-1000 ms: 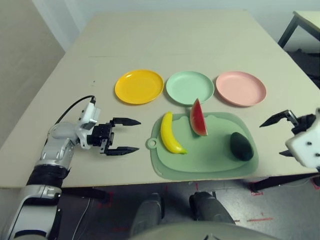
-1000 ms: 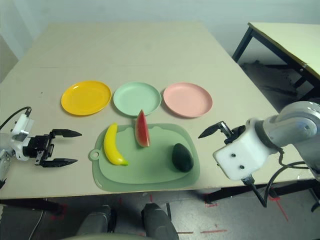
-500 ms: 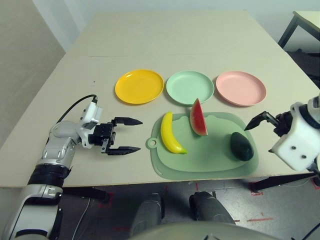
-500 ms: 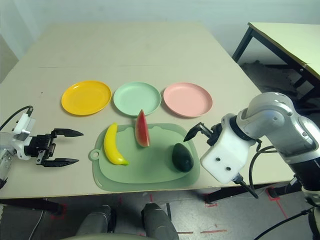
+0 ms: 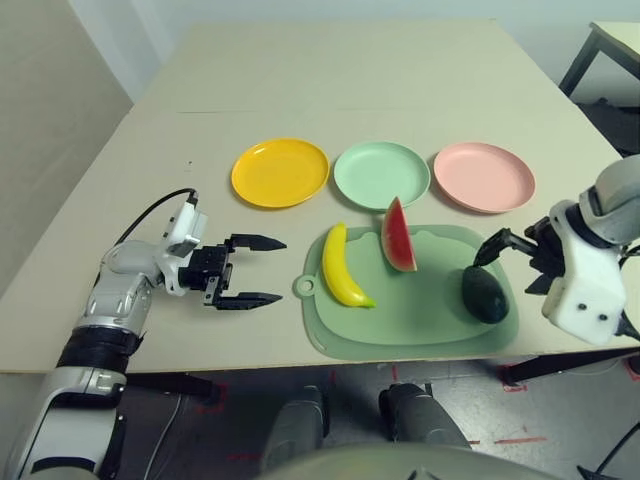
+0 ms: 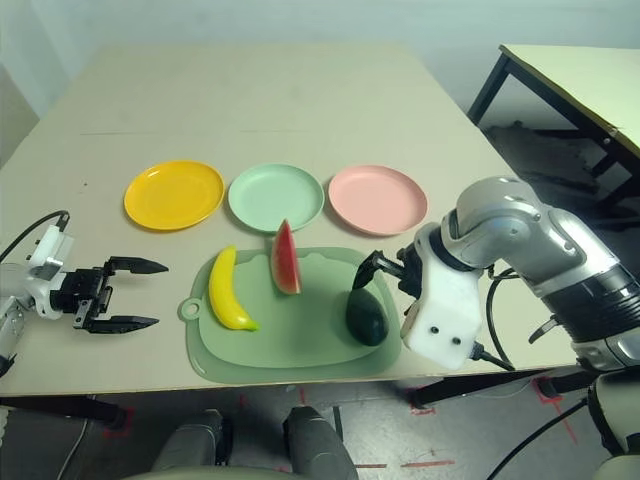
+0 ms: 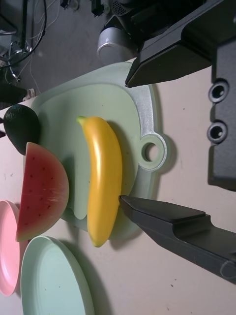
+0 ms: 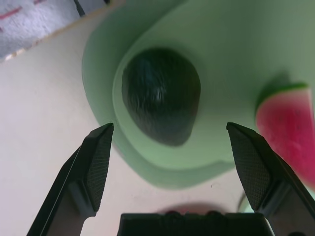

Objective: Place the fruits into color-matched plates.

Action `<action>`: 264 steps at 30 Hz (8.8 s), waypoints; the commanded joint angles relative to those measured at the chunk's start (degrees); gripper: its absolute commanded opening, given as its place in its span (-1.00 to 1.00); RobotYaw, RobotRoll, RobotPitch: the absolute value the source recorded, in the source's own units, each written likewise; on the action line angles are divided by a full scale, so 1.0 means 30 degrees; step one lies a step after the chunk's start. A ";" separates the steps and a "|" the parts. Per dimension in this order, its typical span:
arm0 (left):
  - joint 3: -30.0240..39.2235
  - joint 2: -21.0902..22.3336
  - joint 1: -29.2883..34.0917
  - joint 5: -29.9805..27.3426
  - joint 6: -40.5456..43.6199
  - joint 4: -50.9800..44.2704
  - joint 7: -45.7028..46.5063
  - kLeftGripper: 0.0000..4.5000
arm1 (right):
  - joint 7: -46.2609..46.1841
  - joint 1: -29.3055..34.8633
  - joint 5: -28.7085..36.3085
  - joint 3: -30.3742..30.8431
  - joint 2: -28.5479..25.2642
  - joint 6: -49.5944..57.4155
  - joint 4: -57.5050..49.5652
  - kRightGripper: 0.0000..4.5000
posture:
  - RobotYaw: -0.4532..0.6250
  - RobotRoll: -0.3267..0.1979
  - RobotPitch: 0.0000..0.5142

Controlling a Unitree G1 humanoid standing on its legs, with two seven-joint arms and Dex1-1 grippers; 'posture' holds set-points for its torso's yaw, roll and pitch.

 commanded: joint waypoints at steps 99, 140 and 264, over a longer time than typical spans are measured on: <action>0.1698 -0.1584 -0.0839 0.3311 0.7801 -0.6576 1.0736 1.00 | -1.4990 -1.3501 -1.5119 0.2652 1.2374 -0.1163 2.3944 0.98 | -0.11 0.25 -0.50; 0.1922 -0.0044 -0.0263 0.1188 0.4210 -0.4856 0.1638 1.00 | -0.1974 -0.7967 -0.4189 0.3657 0.9581 -0.2200 0.9182 0.98 | -0.05 0.25 -0.53; 0.1658 -0.1527 -0.2591 0.1732 0.4007 -0.3095 0.3555 1.00 | -0.9644 0.0654 0.3086 -1.2703 1.0546 2.9957 -0.0937 0.99 | -0.22 0.25 -0.53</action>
